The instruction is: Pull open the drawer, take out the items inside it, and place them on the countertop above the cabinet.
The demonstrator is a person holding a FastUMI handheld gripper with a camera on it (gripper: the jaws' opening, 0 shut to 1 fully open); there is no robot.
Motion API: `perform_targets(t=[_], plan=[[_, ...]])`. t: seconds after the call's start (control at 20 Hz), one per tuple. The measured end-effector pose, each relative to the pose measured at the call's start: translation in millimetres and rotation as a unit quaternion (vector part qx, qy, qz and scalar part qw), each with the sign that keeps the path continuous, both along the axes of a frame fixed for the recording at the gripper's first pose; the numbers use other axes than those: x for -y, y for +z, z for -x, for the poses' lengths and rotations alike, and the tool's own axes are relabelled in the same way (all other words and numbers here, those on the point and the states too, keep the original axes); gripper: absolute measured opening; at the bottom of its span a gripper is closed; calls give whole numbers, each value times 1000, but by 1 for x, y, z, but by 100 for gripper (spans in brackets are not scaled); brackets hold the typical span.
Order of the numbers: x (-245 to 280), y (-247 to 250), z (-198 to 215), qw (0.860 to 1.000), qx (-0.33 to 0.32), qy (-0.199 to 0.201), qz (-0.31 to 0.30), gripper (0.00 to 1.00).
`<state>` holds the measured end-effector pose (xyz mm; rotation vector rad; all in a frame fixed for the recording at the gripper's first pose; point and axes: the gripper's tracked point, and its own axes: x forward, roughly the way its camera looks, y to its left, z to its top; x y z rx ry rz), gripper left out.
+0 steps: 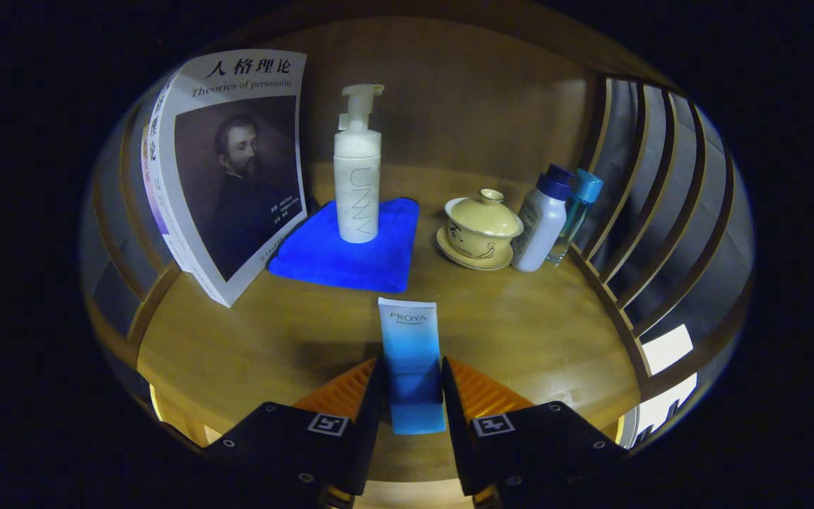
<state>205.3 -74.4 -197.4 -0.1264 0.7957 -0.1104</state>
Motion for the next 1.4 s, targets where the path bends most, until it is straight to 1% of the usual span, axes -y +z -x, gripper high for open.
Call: perform_targets(t=[0.1, 0.2, 0.35, 0.45, 0.5, 0.6, 0.7, 0.85, 1.0, 1.1, 1.2, 1.3, 1.4], plan=[[-14, 7, 4, 999, 25, 13, -33, 77], [-28, 26, 13, 995, 69, 15, -75, 97], [-22, 63, 39, 988, 139, 2, -66, 96], [-24, 85, 64, 980, 186, -2, -73, 96], [-26, 95, 80, 975, 208, 4, -74, 96], [-18, 107, 118, 968, 247, 15, -46, 96], [-17, 113, 157, 960, 280, 17, -22, 96], [-29, 117, 207, 948, 315, 25, -26, 96], [-44, 104, 252, 945, 323, 39, -32, 96], [-52, 85, 278, 948, 313, 46, -36, 96], [-67, 65, 303, 952, 294, 59, -54, 96], [-71, 48, 324, 956, 280, 74, -45, 96], [-73, 30, 340, 960, 267, 73, -38, 96]])
